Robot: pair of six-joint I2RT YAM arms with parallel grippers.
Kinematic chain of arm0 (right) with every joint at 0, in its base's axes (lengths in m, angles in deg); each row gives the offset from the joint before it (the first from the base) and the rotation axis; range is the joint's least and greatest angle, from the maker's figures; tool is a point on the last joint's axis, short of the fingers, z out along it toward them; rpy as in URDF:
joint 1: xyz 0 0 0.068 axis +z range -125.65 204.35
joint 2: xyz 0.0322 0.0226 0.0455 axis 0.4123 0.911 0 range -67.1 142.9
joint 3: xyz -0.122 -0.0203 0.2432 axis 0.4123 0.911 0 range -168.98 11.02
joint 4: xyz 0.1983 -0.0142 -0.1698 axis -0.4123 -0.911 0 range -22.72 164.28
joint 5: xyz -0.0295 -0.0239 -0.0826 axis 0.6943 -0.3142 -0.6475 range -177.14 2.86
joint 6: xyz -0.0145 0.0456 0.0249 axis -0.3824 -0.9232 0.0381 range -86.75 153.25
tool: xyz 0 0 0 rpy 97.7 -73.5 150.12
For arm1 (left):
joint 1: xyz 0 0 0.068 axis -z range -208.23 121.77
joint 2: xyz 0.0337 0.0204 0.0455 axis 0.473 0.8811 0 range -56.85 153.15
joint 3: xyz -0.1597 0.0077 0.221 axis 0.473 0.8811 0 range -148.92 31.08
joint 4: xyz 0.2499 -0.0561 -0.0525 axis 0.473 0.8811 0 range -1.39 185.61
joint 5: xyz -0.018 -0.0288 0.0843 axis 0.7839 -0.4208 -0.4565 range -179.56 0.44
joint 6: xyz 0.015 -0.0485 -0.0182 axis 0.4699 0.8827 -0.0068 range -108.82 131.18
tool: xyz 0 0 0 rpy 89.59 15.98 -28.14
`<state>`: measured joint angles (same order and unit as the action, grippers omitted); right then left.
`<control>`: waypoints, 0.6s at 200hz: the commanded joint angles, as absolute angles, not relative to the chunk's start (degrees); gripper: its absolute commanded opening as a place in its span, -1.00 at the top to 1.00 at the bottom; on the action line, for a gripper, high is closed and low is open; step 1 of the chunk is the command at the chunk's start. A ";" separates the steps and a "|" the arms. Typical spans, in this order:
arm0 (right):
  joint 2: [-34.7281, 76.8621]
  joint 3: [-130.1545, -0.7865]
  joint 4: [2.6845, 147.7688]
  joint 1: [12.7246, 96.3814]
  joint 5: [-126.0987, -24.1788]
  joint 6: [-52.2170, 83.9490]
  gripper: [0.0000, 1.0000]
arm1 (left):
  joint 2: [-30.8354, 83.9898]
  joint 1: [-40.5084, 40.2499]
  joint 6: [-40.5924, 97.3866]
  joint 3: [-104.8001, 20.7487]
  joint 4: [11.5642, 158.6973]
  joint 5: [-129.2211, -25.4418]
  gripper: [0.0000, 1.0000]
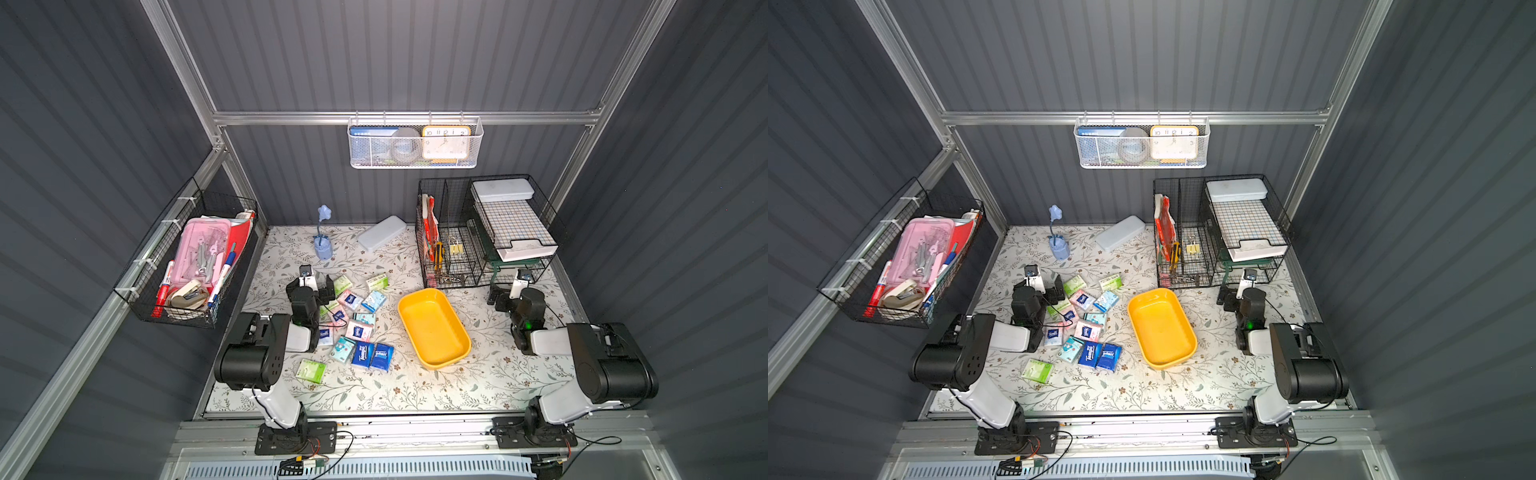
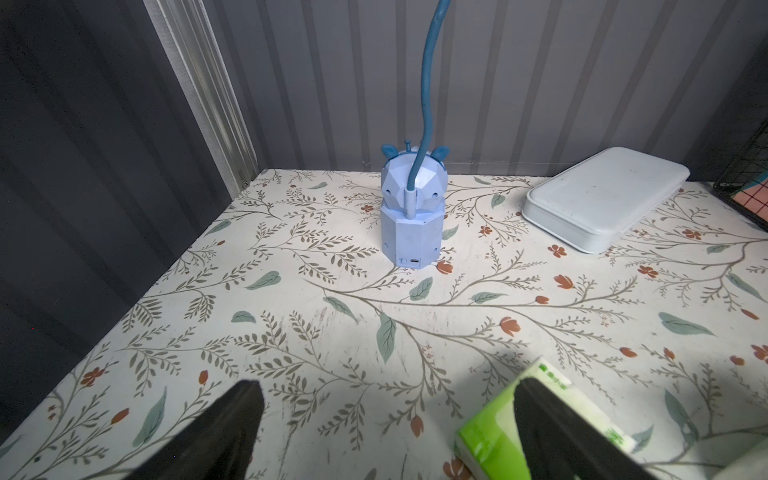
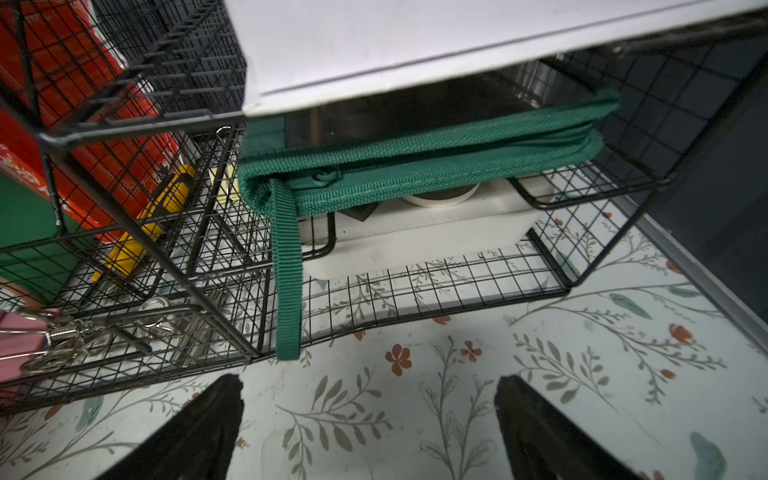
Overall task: Put the pocket tissues into the storage box
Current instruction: Pick up the pocket tissues from the center of the board.
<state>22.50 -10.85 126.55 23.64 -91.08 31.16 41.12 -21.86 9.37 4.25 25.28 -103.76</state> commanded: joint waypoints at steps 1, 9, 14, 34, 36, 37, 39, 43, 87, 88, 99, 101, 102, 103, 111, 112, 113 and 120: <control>22.45 -10.91 128.06 23.30 -90.23 30.94 -0.98 | 40.73 -21.90 9.59 3.80 25.29 -104.48 -0.98; 22.42 -10.78 128.59 23.40 -90.71 30.94 -0.98 | 40.69 -21.90 9.68 3.85 25.08 -104.71 -0.98; 22.01 -10.92 128.00 23.49 -91.59 30.68 -0.98 | 40.66 -21.90 9.80 3.69 25.10 -105.26 -0.98; 16.02 -13.78 117.82 23.48 -94.17 29.87 -0.98 | 38.06 -21.90 10.75 -0.68 35.52 -106.70 -0.98; 15.29 -14.30 116.17 23.47 -94.39 29.83 -0.98 | 37.78 -21.90 10.81 -1.43 37.46 -106.87 -0.98; 14.97 -14.56 115.39 23.47 -94.45 29.83 -0.98 | 37.62 -21.90 10.86 -1.83 38.43 -106.92 -0.98; 14.26 -15.04 113.87 23.54 -94.50 29.78 -0.98 | 37.30 -21.90 11.01 -2.68 40.27 -106.89 -0.98; 12.95 -16.21 110.89 23.49 -94.66 29.67 -0.98 | 36.99 -21.90 11.15 -4.22 43.20 -106.95 -0.98; 4.32 -29.04 86.53 23.52 -96.22 16.13 -0.98 | 30.58 -21.72 15.67 -9.95 56.07 -106.21 -0.98; 4.16 -29.27 85.98 23.54 -96.03 15.81 -0.98 | 30.37 -21.72 15.89 -10.09 56.35 -106.19 -0.98; 2.73 -31.72 81.38 23.50 -92.92 13.41 -0.98 | 28.34 -21.72 18.51 -11.22 59.46 -106.31 -0.98; 2.70 -32.21 80.75 23.55 -92.08 13.22 -0.98 | 28.01 -21.72 19.23 -11.51 60.03 -106.27 -0.98; 2.69 -32.39 80.41 23.51 -91.63 13.17 -0.98 | 27.86 -21.72 19.60 -11.70 60.61 -106.27 -0.98; 1.86 -32.57 80.03 23.49 -91.23 13.06 -0.98 | 27.69 -21.72 19.78 -11.85 61.12 -106.31 -0.98; 0.32 -34.59 76.51 23.52 -87.64 11.91 -0.98 | 26.51 -21.72 22.45 -13.37 64.92 -106.29 -0.98; 0.23 -34.86 75.92 23.49 -87.30 11.64 -0.98 | 26.40 -21.68 22.74 -13.56 65.34 -106.32 -0.98; 0.14 -34.99 75.41 23.53 -86.91 11.42 -0.98 | 26.35 -21.70 23.07 -13.74 65.81 -106.33 -0.98; -0.19 -36.97 72.18 23.80 -84.46 9.80 -0.97 | 25.48 -21.72 24.97 -14.80 68.89 -105.73 -0.98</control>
<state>1.94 -32.36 88.91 23.64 -92.66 17.50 28.66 -21.84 16.59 -11.12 55.75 -105.96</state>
